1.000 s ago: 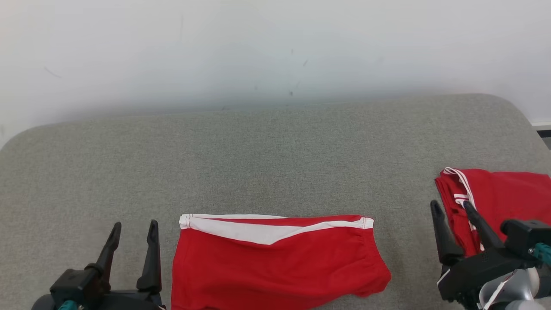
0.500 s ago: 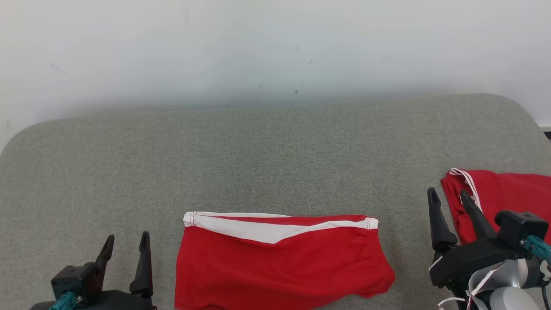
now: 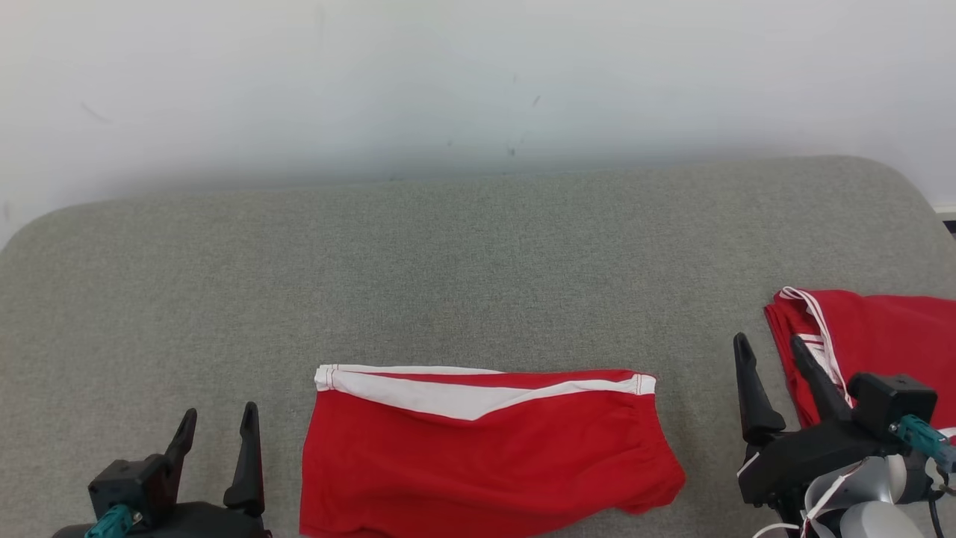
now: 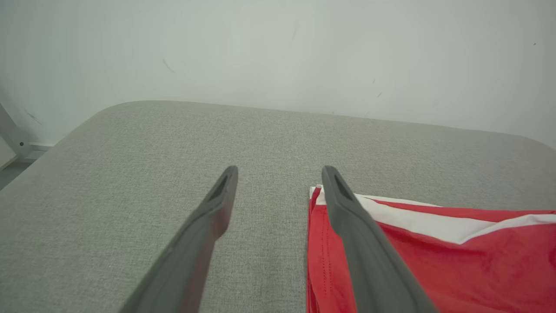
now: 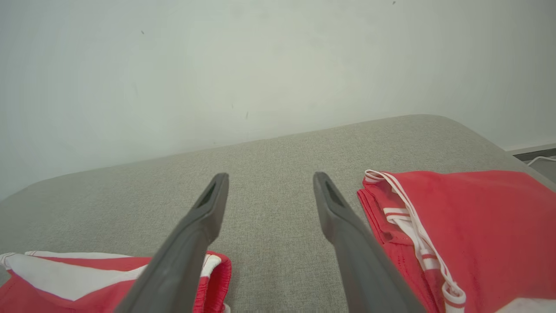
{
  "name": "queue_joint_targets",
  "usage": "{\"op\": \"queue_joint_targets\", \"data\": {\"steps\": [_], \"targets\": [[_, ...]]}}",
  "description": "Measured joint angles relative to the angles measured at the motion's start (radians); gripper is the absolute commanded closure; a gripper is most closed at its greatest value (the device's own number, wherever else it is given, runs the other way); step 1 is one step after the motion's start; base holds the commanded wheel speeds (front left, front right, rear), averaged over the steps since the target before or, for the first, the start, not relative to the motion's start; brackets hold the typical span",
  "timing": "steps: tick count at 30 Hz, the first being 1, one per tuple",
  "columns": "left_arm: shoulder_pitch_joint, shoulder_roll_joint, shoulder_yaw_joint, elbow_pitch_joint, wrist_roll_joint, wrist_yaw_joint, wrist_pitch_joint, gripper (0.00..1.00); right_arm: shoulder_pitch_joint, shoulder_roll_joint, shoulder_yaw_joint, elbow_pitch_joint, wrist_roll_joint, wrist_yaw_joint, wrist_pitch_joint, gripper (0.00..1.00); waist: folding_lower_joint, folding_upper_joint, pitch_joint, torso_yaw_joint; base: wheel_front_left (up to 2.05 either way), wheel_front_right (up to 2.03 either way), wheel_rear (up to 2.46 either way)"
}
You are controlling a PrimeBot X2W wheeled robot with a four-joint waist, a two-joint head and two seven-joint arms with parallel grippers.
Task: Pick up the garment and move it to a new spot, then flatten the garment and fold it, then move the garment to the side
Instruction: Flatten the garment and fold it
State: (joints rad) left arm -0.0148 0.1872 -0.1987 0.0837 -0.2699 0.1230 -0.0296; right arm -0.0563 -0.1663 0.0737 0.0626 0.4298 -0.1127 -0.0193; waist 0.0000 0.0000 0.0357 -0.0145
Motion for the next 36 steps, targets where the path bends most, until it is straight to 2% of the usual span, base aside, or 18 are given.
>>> {"op": "queue_joint_targets", "data": {"steps": [3, 7, 12, 19, 24, 36], "targets": [[0.0, -0.001, 0.0, 0.0, 0.0, 0.0, 0.003, 0.0, 0.0, -0.001, 0.008, 0.009, -0.001, 0.008, 0.003, 0.0, 0.0, 0.0, 0.002, -0.002, 0.0, 0.0, 0.0], [0.0, -0.002, -0.001, -0.002, 0.006, 0.0, 0.003, 0.0, 0.001, -0.001, 0.037, 0.027, 0.002, 0.016, 0.066, 0.0, 0.0, 0.0, 0.005, -0.005, 0.0, 0.0, 0.0], [-0.001, -0.003, -0.002, -0.007, 0.007, 0.0, 0.009, 0.0, 0.003, -0.006, 0.097, 0.016, -0.002, 0.02, 0.187, 0.0, 0.0001, 0.0001, 0.016, -0.008, 0.0, 0.0, 0.0], [-0.011, -0.015, -0.009, -0.005, 0.007, 0.0, 0.013, 0.0, 0.005, 0.011, 0.155, -0.018, -0.03, 0.002, 0.38, 0.0, 0.0, 0.0, 0.02, -0.007, 0.0, 0.0, 0.0], [-0.012, -0.018, -0.017, -0.005, 0.007, 0.0, 0.02, 0.0, 0.006, 0.017, 0.144, -0.031, -0.055, -0.011, 0.473, 0.0, 0.0, 0.0, 0.024, -0.002, 0.0, 0.0, 0.0], [-0.013, -0.019, -0.019, -0.007, 0.007, 0.0, 0.027, 0.0, 0.006, 0.046, 0.086, -0.033, -0.1, -0.012, 0.628, 0.0, 0.0001, 0.0001, 0.041, 0.01, 0.0, 0.0, 0.0]]}}
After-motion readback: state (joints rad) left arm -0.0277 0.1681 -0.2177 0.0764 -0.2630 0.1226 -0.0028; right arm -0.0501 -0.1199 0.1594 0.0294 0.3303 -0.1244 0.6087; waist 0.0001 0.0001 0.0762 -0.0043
